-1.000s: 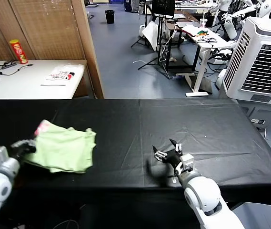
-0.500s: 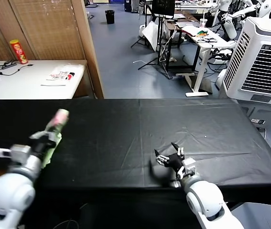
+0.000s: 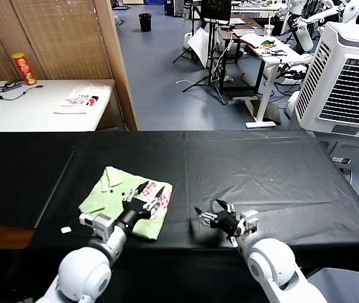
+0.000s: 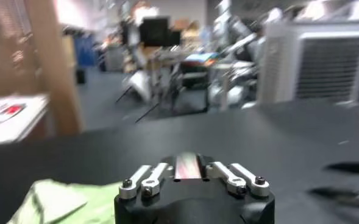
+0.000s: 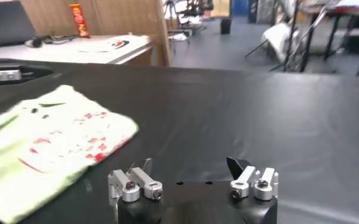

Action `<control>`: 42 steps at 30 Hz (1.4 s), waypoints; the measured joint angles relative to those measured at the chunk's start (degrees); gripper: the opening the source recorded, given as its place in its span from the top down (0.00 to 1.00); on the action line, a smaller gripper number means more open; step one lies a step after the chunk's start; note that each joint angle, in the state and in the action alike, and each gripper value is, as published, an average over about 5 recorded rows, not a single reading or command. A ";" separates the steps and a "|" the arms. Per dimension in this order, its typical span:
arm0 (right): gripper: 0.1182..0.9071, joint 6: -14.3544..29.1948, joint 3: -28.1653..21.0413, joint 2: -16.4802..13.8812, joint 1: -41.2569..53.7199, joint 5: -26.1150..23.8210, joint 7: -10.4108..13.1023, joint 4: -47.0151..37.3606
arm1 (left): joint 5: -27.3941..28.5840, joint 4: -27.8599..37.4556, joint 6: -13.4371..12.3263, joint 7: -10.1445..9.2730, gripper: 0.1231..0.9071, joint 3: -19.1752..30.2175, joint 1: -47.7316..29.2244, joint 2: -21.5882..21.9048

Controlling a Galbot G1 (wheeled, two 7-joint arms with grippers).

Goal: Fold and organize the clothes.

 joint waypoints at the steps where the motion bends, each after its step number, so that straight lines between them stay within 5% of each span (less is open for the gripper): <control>1: 0.14 -0.13 -0.43 0.30 0.64 1.25 0.47 -0.42 | -0.16 -0.19 -0.45 0.08 0.30 -0.24 0.11 0.11; 6: 0.14 0.09 -3.30 3.40 5.19 6.07 3.00 -4.38 | -0.54 -1.16 -1.76 -0.75 0.15 -2.43 1.17 1.16; 16: 0.19 1.21 -7.18 10.87 12.91 13.47 4.82 -15.30 | 0.99 -2.63 -3.09 -1.11 0.14 -7.40 6.22 0.20; 25: 0.70 2.65 -7.58 12.64 15.78 14.17 4.22 -20.63 | 0.90 -2.96 -4.67 -1.21 0.14 -11.69 10.46 -1.14; 28: 0.87 3.26 -7.74 12.89 16.89 13.41 3.16 -22.37 | 0.93 -3.06 -4.96 -1.21 0.14 -12.93 11.48 -1.57; 33: 0.98 4.93 -7.41 12.45 19.88 10.51 0.15 -25.85 | 0.93 -3.27 -5.57 -1.24 0.14 -14.96 12.89 -2.23; 38: 0.99 6.03 -7.89 11.74 25.09 6.32 -3.75 -30.66 | 0.84 -3.03 -5.90 -2.78 0.14 -15.70 13.74 -2.82; 42: 0.83 5.56 -7.98 10.19 26.30 2.53 -5.76 -30.26 | 1.17 -2.20 -8.64 -3.58 0.14 -15.74 14.59 -2.81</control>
